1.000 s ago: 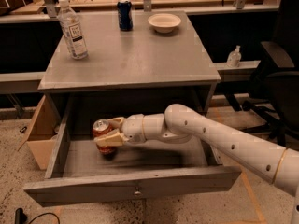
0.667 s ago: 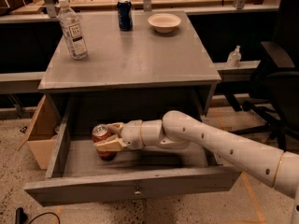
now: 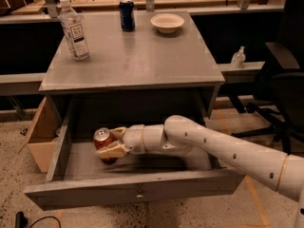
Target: Place coke can into top drawer
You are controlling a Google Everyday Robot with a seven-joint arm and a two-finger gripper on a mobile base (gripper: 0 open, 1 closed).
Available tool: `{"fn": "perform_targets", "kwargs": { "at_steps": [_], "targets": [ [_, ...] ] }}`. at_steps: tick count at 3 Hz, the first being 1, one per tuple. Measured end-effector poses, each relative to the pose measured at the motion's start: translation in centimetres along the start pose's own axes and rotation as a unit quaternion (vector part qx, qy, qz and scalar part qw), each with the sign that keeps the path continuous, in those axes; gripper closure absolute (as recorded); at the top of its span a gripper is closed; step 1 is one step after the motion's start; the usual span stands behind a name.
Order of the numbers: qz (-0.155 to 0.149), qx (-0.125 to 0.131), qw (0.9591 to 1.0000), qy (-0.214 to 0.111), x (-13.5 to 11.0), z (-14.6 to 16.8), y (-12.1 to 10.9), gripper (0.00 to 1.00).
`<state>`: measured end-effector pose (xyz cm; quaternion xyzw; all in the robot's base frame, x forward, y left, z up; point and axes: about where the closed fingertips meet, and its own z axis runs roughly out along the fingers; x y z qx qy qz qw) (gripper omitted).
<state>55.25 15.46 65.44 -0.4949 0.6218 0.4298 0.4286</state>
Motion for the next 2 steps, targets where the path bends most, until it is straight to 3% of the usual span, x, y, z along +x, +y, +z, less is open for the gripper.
{"fn": "perform_targets", "kwargs": {
  "at_steps": [1,2],
  "targets": [
    [-0.011,0.01,0.9997,0.02,-1.1,-1.8,-0.4,0.0],
    [-0.028,0.038,0.9985,0.029,-3.3,-5.1,-0.8,0.18]
  ]
}}
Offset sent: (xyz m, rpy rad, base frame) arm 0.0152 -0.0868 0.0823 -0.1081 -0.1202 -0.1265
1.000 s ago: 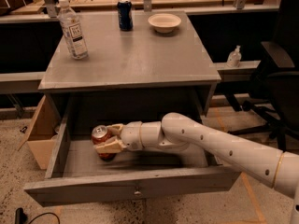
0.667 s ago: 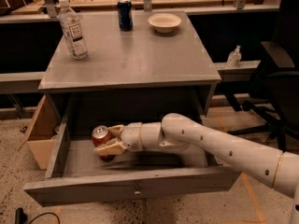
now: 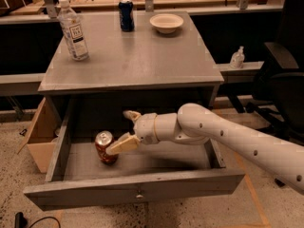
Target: Place coke can into top drawer
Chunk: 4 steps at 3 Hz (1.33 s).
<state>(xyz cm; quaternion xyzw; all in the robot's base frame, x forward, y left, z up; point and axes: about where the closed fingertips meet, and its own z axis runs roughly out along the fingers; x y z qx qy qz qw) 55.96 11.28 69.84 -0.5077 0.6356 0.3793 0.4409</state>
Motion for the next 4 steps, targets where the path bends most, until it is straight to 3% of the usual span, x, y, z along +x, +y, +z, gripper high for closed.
{"fn": "perform_targets", "kwargs": {
  "at_steps": [1,2,3,4],
  "targets": [
    [0.011,0.011,0.9999,0.005,-1.3,-5.1,0.0,0.12],
    [0.036,0.012,0.9992,-0.008,-1.9,-10.0,1.0,0.24],
    [0.044,0.047,0.9963,-0.057,-3.7,-14.5,1.8,0.47],
    [0.022,0.121,0.9876,-0.098,-8.1,-18.6,1.1,0.7]
  ]
}}
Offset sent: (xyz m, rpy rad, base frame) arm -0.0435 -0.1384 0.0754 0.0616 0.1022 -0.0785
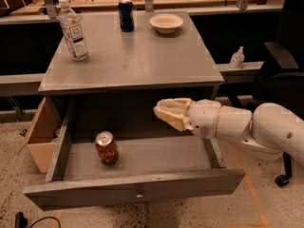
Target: Place coke can into top drawer
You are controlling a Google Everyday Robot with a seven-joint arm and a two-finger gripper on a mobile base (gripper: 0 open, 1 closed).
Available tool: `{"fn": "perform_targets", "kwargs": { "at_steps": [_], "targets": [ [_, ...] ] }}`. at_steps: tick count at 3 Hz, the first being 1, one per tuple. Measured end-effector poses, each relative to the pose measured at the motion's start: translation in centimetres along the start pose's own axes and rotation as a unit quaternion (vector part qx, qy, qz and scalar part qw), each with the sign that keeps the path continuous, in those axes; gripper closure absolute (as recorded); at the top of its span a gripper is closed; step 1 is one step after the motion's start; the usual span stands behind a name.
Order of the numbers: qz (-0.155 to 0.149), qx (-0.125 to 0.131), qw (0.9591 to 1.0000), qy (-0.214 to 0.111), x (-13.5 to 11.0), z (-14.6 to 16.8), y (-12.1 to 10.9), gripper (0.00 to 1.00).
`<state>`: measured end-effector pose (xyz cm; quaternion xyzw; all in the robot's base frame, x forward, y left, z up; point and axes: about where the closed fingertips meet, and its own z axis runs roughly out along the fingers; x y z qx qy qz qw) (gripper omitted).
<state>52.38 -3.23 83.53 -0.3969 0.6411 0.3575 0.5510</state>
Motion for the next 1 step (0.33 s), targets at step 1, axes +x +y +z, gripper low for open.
{"fn": "perform_targets", "kwargs": {
  "at_steps": [1],
  "targets": [
    [0.006,0.081,0.9964,-0.025,-4.39,-1.27,-0.45,0.7]
  ]
}}
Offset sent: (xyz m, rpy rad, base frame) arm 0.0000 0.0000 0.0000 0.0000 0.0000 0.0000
